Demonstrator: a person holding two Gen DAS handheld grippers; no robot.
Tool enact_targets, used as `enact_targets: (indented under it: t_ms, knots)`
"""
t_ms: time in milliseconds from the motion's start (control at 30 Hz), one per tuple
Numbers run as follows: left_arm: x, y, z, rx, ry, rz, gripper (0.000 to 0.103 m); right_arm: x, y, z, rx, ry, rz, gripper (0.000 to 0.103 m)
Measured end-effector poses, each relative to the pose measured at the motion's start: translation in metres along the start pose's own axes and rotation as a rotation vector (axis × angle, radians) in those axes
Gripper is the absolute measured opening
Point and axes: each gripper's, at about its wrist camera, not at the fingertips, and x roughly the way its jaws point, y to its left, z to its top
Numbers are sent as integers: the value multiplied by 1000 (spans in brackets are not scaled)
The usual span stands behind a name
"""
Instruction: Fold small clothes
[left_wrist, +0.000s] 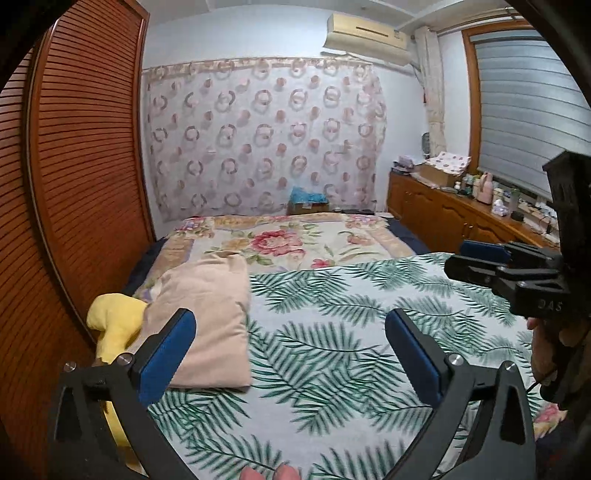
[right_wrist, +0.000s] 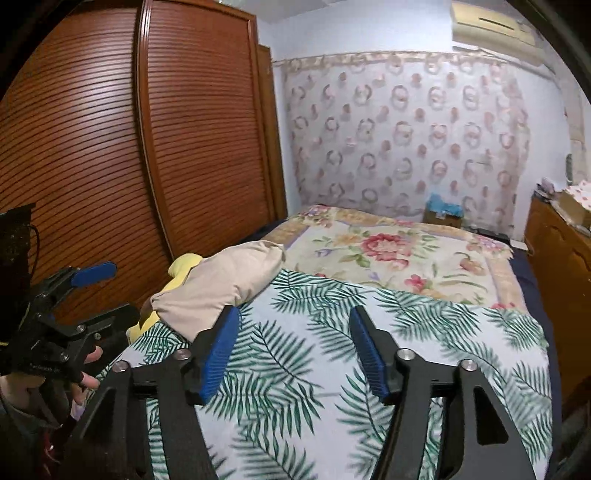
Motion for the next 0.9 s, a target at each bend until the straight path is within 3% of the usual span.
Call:
enact_targets:
  t_ms: [333,467,633,900]
  knots:
    - [-21,-45,-8,-11,11,-77,102,-77,10,-28,55,-38,-93,67]
    - [-31,-59,-4,0,-6,-56,102,-106,15,-34,88,-57,-143,68]
    - [-47,-70,6,7,-43,-42,102,-129,19,-37,116,-93,-185,81]
    - [-56,-75,10,13,-74,-28,102,-147,34,-43,126,-139,-265,83]
